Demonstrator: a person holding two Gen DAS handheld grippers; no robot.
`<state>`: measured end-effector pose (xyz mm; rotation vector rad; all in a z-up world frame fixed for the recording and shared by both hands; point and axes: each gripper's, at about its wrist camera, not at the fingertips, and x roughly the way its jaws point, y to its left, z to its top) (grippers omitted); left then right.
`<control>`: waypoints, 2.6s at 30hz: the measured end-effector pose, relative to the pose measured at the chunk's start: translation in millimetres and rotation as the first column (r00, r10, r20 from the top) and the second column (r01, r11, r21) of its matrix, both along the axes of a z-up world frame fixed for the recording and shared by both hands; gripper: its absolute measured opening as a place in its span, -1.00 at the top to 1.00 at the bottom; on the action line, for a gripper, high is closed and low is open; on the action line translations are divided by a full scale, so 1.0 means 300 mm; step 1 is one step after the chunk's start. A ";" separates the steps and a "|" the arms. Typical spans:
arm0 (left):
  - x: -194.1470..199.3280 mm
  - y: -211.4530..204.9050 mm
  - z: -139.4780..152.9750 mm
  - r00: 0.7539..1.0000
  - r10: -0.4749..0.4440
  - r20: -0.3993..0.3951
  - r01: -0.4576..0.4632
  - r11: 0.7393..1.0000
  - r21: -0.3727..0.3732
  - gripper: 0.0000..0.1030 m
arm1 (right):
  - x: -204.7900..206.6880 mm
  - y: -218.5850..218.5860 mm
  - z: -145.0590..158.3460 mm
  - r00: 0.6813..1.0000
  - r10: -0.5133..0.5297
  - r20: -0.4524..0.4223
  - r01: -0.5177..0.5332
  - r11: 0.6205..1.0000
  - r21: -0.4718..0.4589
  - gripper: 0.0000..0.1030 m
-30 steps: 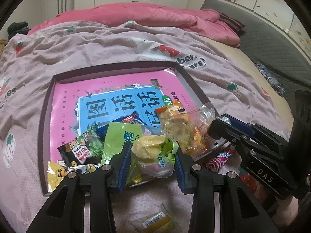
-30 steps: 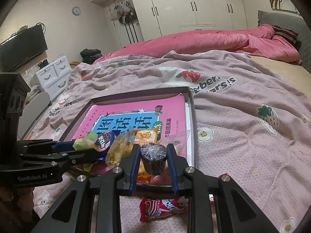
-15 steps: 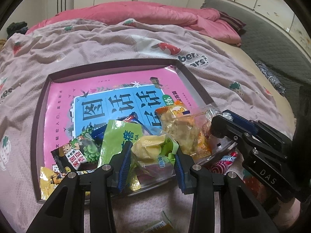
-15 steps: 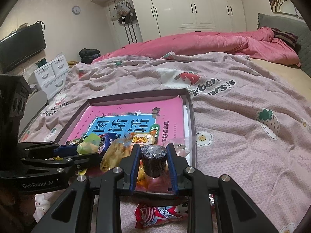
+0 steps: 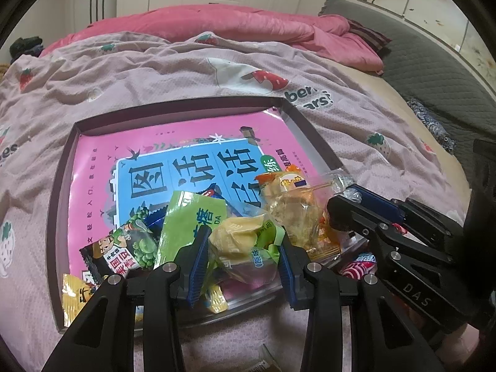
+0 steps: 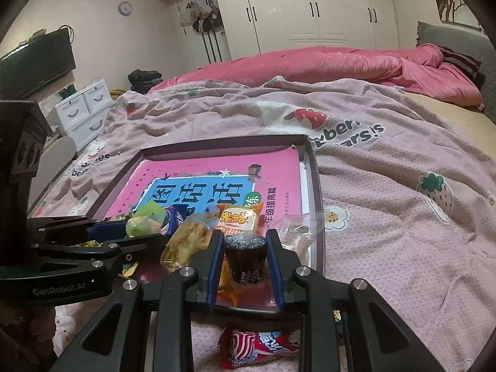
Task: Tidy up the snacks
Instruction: 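Open the left tool to drop the green bag while the right tool releases the chocolate, then withdraw both tools from the tray toward the last snacks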
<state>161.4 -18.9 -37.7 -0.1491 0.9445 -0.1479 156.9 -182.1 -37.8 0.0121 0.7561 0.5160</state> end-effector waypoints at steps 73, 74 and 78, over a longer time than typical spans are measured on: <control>-0.044 0.016 0.071 0.998 -0.023 0.053 0.025 0.998 -0.052 -0.49 | -0.059 -0.053 0.073 0.998 -0.060 -0.003 0.060 0.998 0.024 0.15; -0.048 0.017 0.076 0.998 -0.021 0.056 0.024 0.998 -0.051 -0.49 | -0.061 -0.056 0.077 0.998 -0.064 -0.001 0.064 0.998 0.026 0.14; -0.058 0.025 0.097 0.998 -0.014 0.068 0.017 0.998 -0.054 -0.51 | -0.069 -0.064 0.089 0.997 -0.071 0.006 0.071 0.997 0.029 0.13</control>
